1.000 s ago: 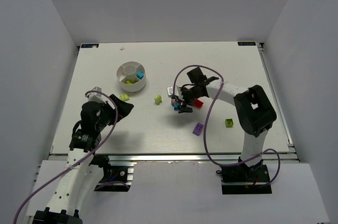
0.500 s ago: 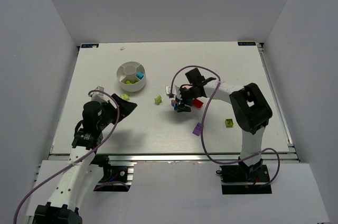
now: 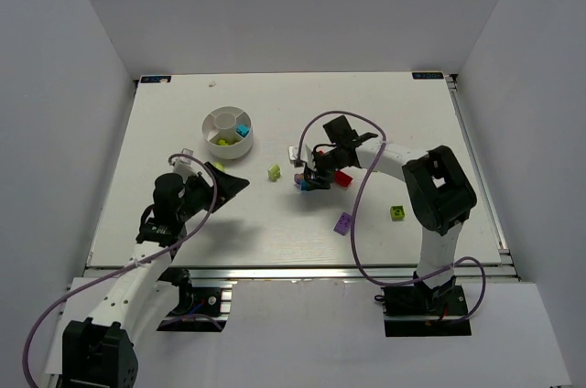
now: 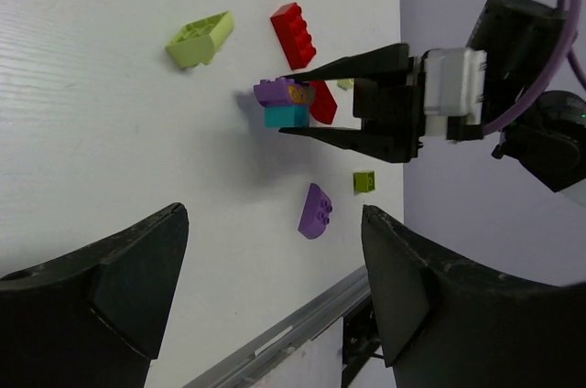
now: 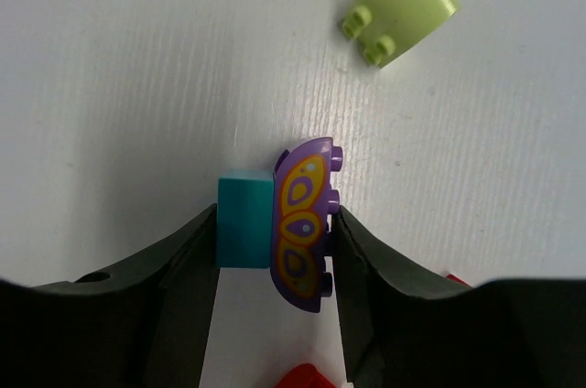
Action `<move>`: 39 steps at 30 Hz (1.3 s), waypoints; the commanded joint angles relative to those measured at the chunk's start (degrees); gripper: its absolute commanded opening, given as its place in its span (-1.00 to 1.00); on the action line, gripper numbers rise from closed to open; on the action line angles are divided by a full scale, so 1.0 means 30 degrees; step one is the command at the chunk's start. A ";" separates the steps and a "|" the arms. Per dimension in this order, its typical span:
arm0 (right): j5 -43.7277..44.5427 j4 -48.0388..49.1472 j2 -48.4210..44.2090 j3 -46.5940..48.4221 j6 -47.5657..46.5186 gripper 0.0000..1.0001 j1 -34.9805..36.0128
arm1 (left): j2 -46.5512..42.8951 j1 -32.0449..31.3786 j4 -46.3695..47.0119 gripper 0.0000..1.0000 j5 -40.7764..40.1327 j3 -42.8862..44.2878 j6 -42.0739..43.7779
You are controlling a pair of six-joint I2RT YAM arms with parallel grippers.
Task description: Sort the legos into containers by color
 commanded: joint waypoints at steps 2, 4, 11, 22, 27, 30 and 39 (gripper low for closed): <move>-0.2182 0.0527 -0.2327 0.0281 0.1935 -0.86 0.0003 | 0.1154 -0.0933 0.2847 0.69 0.0979 0.0185 -0.0139; -0.2536 0.0937 -0.2765 0.0282 0.3048 -0.89 0.0061 | 0.1884 -0.1548 0.3288 0.69 0.0920 0.0302 -0.0198; -0.2015 0.4596 -0.4524 -0.0976 0.8001 -0.94 0.0910 | 0.3994 -0.3160 0.4696 0.67 0.0188 0.1239 -0.0286; -0.0721 0.6475 -0.5492 -0.1564 0.9851 -0.88 0.2171 | 0.6106 -0.4362 0.5956 0.63 -0.0222 0.2938 -0.0228; -0.0604 0.6739 -0.5639 -0.1623 1.0085 -0.87 0.2347 | 0.6839 -0.4743 0.6015 0.57 -0.0252 0.3349 -0.0140; -0.0633 0.6828 -0.5727 -0.1564 1.0261 -0.87 0.2376 | 0.7191 -0.4948 0.6015 0.54 -0.0310 0.3496 -0.0111; -0.0662 0.6828 -0.6196 -0.1710 1.0232 -0.86 0.2756 | 0.7719 -0.5124 0.6396 0.51 -0.0399 0.3847 -0.0081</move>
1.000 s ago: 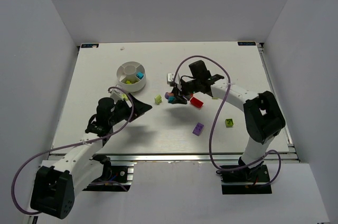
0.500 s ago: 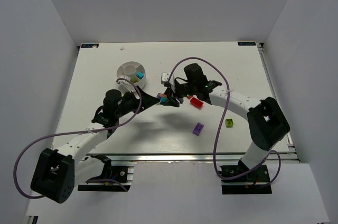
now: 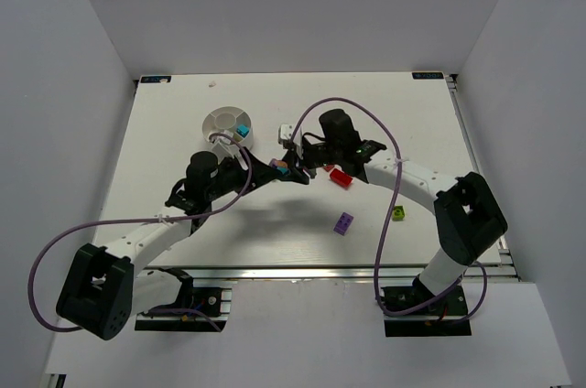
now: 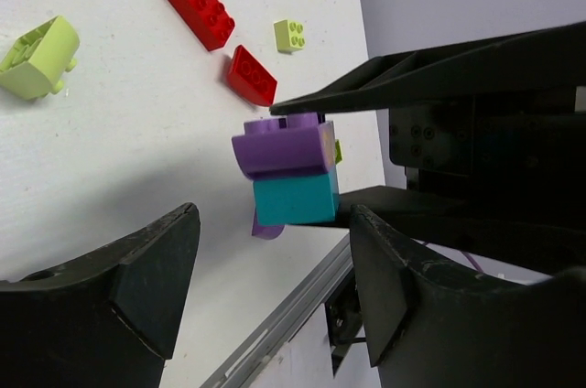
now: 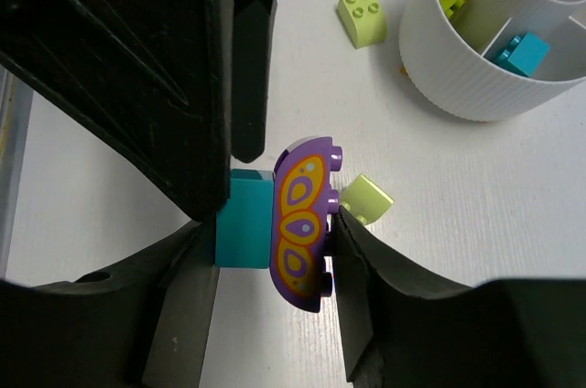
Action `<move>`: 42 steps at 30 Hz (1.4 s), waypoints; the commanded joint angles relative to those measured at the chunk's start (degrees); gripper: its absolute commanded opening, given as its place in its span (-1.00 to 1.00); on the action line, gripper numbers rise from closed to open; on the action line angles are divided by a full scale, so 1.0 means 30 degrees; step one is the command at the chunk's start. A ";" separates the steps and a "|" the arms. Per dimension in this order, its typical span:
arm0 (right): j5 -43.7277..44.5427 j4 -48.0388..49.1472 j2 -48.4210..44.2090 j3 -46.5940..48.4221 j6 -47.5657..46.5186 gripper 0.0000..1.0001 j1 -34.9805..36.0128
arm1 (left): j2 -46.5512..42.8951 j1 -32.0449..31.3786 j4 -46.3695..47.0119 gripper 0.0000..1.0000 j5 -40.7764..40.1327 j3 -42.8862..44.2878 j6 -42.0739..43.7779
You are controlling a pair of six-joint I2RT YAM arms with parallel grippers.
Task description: Sort the legos into containers by color
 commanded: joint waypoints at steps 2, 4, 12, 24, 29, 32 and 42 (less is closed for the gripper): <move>-0.0094 0.0773 -0.0958 -0.0188 0.0148 -0.85 0.0294 | 0.0105 -0.0185 0.0721 0.50 -0.0071 0.0817 0.0210; -0.0094 0.0744 -0.1016 -0.0246 0.0031 -0.84 0.0382 | 0.0135 -0.0214 0.0721 0.48 -0.0041 0.0846 0.0210; -0.0094 0.0802 -0.1221 -0.0364 -0.0028 -0.77 0.0470 | 0.0311 -0.0244 0.0808 0.14 0.0105 0.0758 0.0152; -0.0270 0.0861 -0.1075 -0.0334 0.0119 -0.10 0.0470 | 0.0224 -0.0244 0.0839 -0.48 0.0632 0.0905 0.0794; -0.0386 0.0657 -0.1075 -0.0305 0.0002 0.75 0.0383 | -0.0332 -0.0244 -0.1090 -0.54 0.0750 0.1168 0.2228; -0.0913 -0.0043 -0.1075 -0.0072 -0.0378 0.79 0.0121 | -0.0743 -0.0244 -0.2937 -0.59 0.0633 0.1549 0.3867; -0.6272 -0.7308 -0.0784 0.1158 -0.7409 0.79 -0.0701 | -0.5309 -0.0244 -0.6630 -0.68 0.0456 0.0584 1.1450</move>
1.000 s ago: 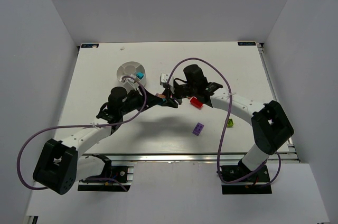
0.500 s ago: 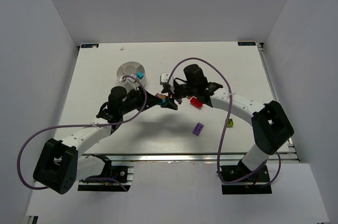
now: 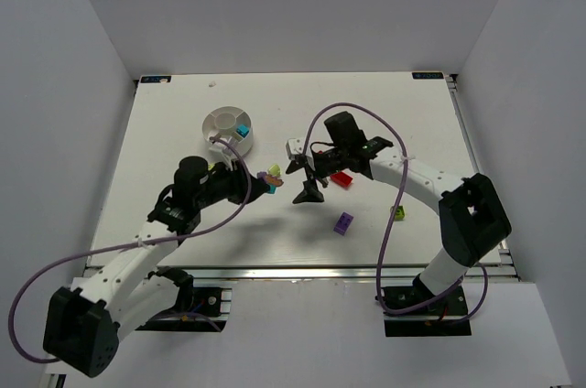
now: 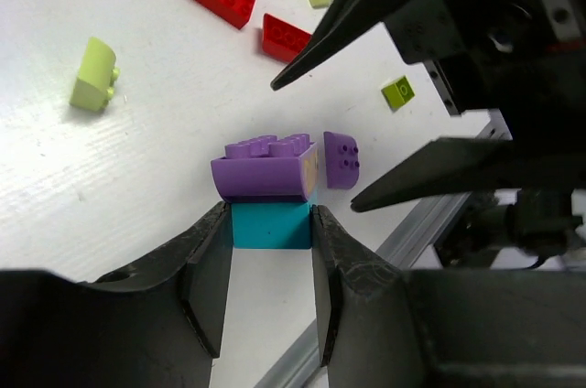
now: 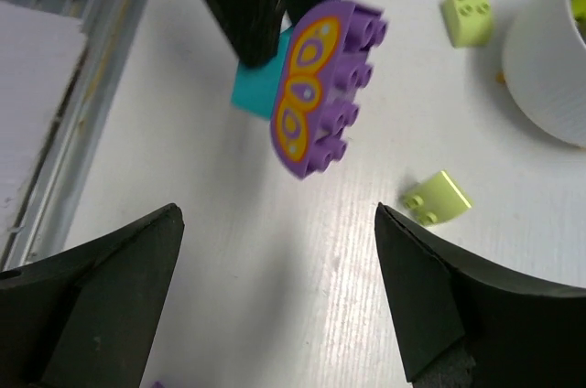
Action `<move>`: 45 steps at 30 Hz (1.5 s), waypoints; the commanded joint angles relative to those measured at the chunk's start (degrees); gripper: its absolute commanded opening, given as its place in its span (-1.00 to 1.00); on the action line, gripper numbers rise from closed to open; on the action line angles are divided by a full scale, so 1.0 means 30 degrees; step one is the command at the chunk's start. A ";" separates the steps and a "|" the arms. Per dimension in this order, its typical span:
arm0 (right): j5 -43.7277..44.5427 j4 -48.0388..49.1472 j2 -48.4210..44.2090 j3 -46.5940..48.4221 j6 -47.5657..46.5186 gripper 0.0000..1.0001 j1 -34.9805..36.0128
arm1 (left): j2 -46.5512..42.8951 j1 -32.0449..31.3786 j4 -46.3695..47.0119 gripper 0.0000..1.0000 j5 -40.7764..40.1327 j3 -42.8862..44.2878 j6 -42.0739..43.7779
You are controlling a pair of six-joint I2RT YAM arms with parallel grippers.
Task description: Sort the legos into containers by color
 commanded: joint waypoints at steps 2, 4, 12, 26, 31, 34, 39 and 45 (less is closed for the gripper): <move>-0.3414 -0.3342 -0.0192 0.1495 -0.3425 0.79 0.0005 | -0.3185 -0.0040 -0.2182 -0.68 0.0238 -0.0467 0.4671; -0.4349 -0.3753 0.0305 0.2340 -0.3457 0.79 0.0063 | -0.4416 -0.0040 -0.2971 -0.69 0.0326 -0.0584 0.6019; -0.4590 -0.4460 0.2006 0.5128 -0.2581 0.79 0.1089 | -0.5948 -0.0069 -0.4090 -0.74 -0.0141 -0.0761 0.7898; -0.4706 -0.4077 0.3821 0.6827 -0.1113 0.61 0.1968 | -0.5332 -0.0069 -0.4003 -0.78 0.0297 -0.0526 0.8250; -0.5116 -0.4692 0.4963 0.8056 -0.1142 0.52 0.2085 | -0.5245 -0.0098 -0.3768 -0.79 0.0415 -0.0439 0.8250; -0.5350 -0.4780 0.5344 0.8467 -0.1142 0.45 0.2114 | -0.5244 -0.0127 -0.3651 -0.79 0.0415 -0.0439 0.8221; -0.5876 -0.5364 0.5726 0.9142 -0.1434 0.05 0.2115 | -0.5274 -0.0127 -0.3797 -0.80 0.0415 -0.0467 0.8191; -0.6375 -0.7385 0.6137 1.0050 -0.3102 -0.33 0.2085 | -0.5303 -0.0157 -0.4031 -0.81 0.0356 -0.0497 0.8309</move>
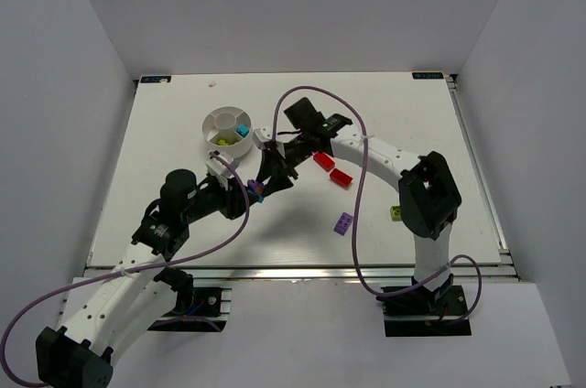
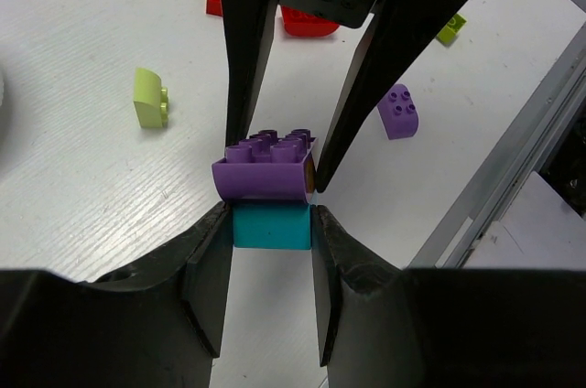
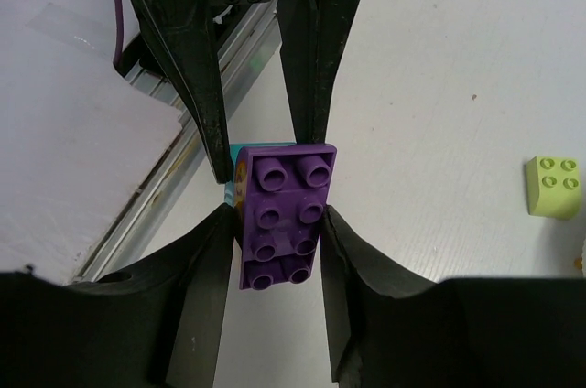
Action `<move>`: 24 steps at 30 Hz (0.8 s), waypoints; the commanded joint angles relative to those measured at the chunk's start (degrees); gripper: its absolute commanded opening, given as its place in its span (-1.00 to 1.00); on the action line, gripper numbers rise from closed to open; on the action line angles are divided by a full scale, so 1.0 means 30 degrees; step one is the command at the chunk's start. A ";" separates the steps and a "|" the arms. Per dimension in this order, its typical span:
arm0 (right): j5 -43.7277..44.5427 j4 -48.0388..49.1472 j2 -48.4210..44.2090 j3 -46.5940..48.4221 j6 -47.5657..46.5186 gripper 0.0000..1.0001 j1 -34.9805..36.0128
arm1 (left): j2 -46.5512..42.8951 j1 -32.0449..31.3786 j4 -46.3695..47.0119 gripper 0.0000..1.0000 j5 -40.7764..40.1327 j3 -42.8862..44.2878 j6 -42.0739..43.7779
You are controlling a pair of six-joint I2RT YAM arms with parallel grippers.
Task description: Sort the legos into containers by color
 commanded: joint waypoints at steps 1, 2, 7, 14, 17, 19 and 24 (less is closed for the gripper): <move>-0.1174 -0.1434 0.0250 0.1301 -0.1523 -0.37 0.0067 | -0.0123 -0.0113 -0.0126 -0.81 0.0298 0.0049 0.0156; -0.1203 -0.1988 0.0280 0.1592 -0.1932 -0.45 0.0067 | -0.0123 -0.0113 -0.0185 -0.81 0.0298 0.0049 0.0214; -0.1847 -0.3456 0.0894 0.2677 -0.2901 -0.74 -0.0576 | -0.0269 -0.0142 -0.0332 -0.83 0.0327 0.0079 0.0244; -0.2112 -0.3518 0.1130 0.3470 -0.2728 -0.94 -0.1865 | -0.0211 -0.0142 -0.0273 -0.84 0.0386 -0.0038 0.0010; -0.1966 -0.3225 0.0925 0.3266 -0.2523 -0.96 -0.2217 | -0.0065 -0.0142 -0.0186 -0.85 0.0298 -0.0038 -0.0049; -0.1644 -0.2061 0.0547 0.2626 -0.1650 -0.99 -0.2452 | 0.0023 -0.0142 -0.0215 -0.86 0.0122 -0.0009 -0.0078; -0.0940 0.1868 -0.0829 0.0456 0.1078 -0.99 -0.3212 | 0.0141 -0.0142 -0.0244 -0.89 -0.0521 0.0078 -0.0078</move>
